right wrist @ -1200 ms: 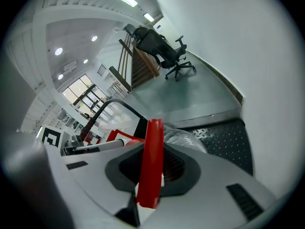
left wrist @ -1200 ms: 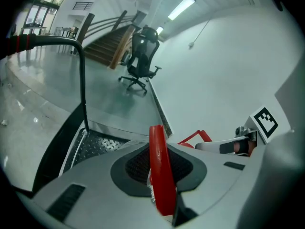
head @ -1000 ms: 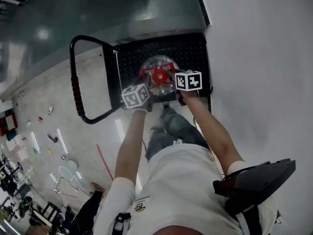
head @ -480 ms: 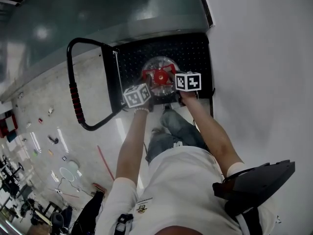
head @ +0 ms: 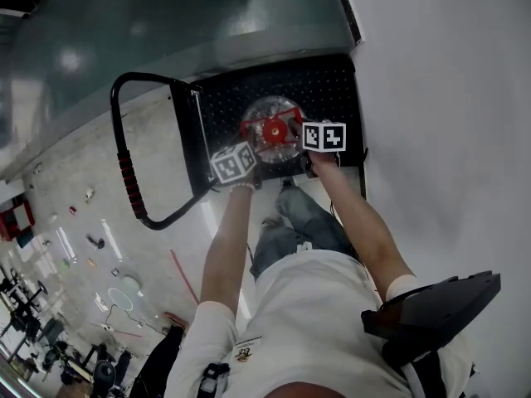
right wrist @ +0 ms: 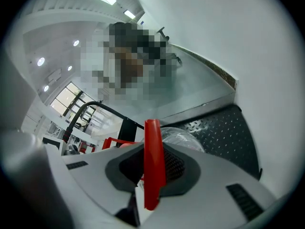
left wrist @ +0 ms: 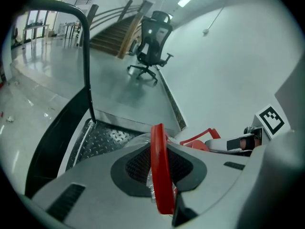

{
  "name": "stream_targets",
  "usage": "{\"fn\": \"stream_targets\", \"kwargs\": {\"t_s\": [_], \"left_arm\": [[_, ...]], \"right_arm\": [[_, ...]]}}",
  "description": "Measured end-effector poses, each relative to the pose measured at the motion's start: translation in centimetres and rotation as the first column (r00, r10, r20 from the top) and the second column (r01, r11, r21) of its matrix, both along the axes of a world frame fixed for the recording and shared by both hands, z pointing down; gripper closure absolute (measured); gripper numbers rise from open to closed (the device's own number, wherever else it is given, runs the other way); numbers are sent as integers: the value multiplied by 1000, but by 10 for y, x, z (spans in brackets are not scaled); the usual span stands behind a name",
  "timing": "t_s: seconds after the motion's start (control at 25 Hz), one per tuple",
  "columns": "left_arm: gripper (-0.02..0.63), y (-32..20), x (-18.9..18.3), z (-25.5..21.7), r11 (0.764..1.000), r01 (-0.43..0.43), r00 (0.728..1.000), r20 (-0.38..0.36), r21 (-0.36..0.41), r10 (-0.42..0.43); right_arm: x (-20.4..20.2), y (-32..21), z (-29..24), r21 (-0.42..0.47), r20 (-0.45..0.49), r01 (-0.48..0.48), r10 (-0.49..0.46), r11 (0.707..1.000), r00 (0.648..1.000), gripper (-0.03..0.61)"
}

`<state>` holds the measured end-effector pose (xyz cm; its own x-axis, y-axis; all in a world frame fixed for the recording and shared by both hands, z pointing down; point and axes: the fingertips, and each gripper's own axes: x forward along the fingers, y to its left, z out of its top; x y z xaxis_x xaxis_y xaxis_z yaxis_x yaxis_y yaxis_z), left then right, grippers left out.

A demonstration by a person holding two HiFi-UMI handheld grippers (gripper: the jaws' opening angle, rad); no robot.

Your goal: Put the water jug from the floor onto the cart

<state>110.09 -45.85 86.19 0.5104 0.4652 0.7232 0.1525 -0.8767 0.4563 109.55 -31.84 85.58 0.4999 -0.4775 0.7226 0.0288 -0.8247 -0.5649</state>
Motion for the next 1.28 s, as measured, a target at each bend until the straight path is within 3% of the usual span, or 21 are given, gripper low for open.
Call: {"fn": "stream_targets", "kwargs": {"t_s": [0.24,0.4,0.6,0.8,1.0,1.08,1.16,1.28], "left_arm": [[533,2,9,-7,999,-3,1000,-23,-43,2],[503,-2,2,-8,998,-7,1000,-21,-59,5],[467,-23,-10,-13,998,39,999,-7,-54,-39],[462,-45,-31,-63,992,55,995,-77,-114,-64],[465,-70,-53,-125,988,18,987,-153,-154,-42],[498,-86,-79,-154,989,-8,981,-192,-147,-21],[610,-102,-105,-179,991,-26,977,-214,-131,-3],[611,-113,-136,-210,989,-69,971,-235,-132,36]], "right_arm": [[11,4,4,-32,4,4,-4,999,1000,509],[4,3,1,-22,-3,-13,13,1000,1000,400],[-1,18,-2,-74,-5,-80,80,994,997,354],[-18,31,-32,-115,-35,-126,122,985,992,353],[-35,19,-82,-130,-104,-147,134,981,986,354],[-54,2,-112,-128,-150,-141,122,982,981,380],[-73,-14,-149,-128,-198,-142,114,982,974,493],[-101,-34,-200,-129,-260,-126,89,984,962,557]]}}
